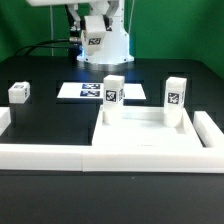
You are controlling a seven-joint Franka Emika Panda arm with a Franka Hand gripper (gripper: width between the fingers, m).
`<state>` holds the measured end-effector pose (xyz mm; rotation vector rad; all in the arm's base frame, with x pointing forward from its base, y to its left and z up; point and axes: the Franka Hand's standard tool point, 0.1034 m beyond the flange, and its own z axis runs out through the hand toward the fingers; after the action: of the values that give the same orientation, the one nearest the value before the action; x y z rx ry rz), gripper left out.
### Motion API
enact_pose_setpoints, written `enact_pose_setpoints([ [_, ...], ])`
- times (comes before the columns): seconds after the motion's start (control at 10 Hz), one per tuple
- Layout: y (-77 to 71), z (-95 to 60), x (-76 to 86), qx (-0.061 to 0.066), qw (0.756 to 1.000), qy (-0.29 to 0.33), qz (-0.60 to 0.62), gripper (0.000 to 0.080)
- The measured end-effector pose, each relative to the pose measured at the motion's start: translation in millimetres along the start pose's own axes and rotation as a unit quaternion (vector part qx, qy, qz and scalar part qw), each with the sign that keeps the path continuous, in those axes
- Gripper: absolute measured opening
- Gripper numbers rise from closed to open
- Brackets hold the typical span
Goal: Assemble square table
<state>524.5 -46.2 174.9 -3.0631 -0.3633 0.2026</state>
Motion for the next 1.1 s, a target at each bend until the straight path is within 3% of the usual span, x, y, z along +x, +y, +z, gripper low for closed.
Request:
enact_pose_setpoints([
  [0.2, 2.9, 2.0, -3.7, -0.01, 0.999, 0.048, -0.001, 0.0291],
  [0.5, 9.5, 2.1, 3.1, -0.029, 0.988, 0.154, -0.005, 0.0291],
  [0.7, -16.2, 3.6, 25.4, 0.009, 0.979, 0.201, 0.033, 0.0291],
  [0.9, -36.2, -0.1, 56.1, 0.036, 0.965, 0.252, 0.062, 0.0291],
  [1.0, -51.2, -12.4, 77.4, 0.041, 0.959, 0.27, 0.07, 0.0291],
  [1.1, -55.6, -19.7, 89.9, 0.017, 0.949, 0.303, 0.084, 0.0291],
])
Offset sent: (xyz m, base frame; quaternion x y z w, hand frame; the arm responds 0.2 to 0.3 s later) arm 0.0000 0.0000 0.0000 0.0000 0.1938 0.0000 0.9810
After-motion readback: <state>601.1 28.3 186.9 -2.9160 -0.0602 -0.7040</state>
